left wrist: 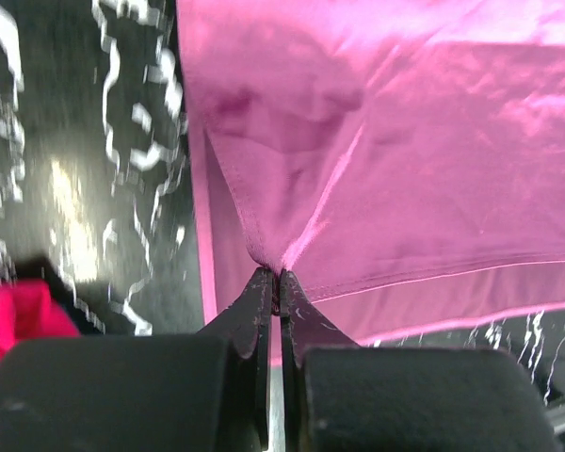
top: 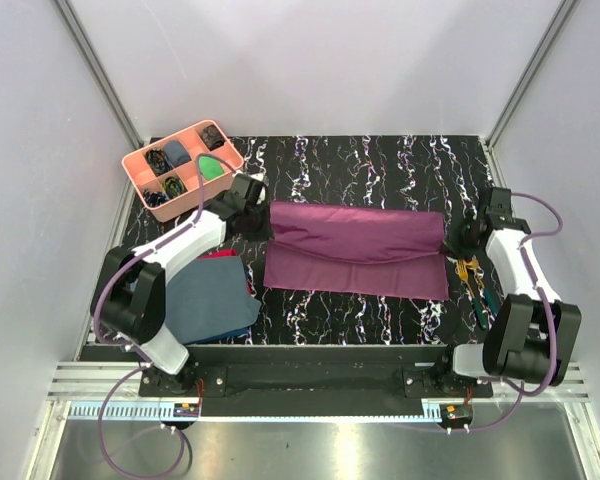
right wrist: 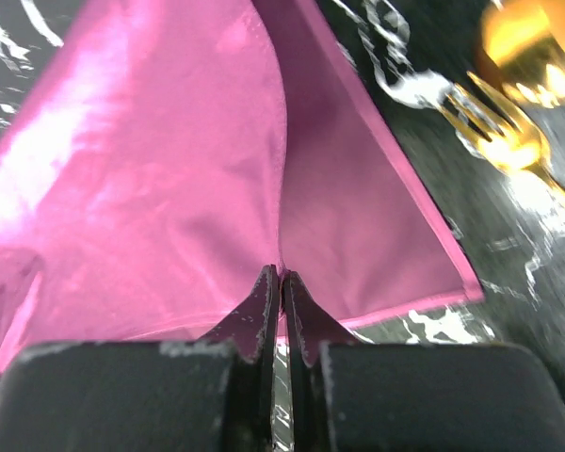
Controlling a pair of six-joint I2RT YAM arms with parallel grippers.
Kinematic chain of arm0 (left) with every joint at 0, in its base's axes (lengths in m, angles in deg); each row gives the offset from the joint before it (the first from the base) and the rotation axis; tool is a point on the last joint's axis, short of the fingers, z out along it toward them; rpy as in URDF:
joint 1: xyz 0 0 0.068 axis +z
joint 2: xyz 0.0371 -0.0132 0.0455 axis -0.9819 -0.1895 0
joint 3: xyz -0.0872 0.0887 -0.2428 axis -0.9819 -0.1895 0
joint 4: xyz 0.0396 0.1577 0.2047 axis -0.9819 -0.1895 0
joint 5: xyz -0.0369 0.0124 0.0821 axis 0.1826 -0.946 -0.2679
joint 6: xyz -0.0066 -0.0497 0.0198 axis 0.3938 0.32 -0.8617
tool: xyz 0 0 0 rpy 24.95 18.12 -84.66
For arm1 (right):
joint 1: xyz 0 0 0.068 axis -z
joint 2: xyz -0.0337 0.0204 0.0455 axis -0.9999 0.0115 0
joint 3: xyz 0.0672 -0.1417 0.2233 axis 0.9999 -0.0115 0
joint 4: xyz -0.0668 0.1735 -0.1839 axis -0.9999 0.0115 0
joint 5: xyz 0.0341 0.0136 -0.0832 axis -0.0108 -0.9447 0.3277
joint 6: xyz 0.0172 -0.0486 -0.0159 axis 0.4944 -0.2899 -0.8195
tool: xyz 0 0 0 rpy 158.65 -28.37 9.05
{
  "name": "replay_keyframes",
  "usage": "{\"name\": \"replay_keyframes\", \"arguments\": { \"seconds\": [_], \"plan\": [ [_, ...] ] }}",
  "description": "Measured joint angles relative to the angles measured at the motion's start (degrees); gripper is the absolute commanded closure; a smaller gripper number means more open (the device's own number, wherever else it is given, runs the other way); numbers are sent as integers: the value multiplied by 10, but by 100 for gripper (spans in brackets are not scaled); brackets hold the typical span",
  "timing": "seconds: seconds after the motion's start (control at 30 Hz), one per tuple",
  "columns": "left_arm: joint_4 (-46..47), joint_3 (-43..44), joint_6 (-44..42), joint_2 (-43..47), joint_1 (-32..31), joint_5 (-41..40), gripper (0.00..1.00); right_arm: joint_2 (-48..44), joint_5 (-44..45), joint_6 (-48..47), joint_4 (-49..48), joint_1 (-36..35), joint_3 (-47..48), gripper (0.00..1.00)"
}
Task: Fold the napkin into a case and place the utensils inside
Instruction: Fold and flatten the napkin at the center of the board.
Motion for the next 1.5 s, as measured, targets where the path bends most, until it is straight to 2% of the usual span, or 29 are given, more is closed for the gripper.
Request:
{"name": "replay_keyframes", "arguments": {
  "seconds": [0.37,0.97,1.27,1.5],
  "plan": [
    [-11,-68,5,56,-20,1,100,-36,55,30,47,0,-40,100],
    [15,-130,19,32,-38,-3,100,1,97,52,40,1,-111,99],
    [25,-143,23,36,-39,-2,100,-54,112,59,51,1,-111,99],
    [25,-158,26,38,-39,2,100,-54,115,72,60,1,-120,98]
  ]
}}
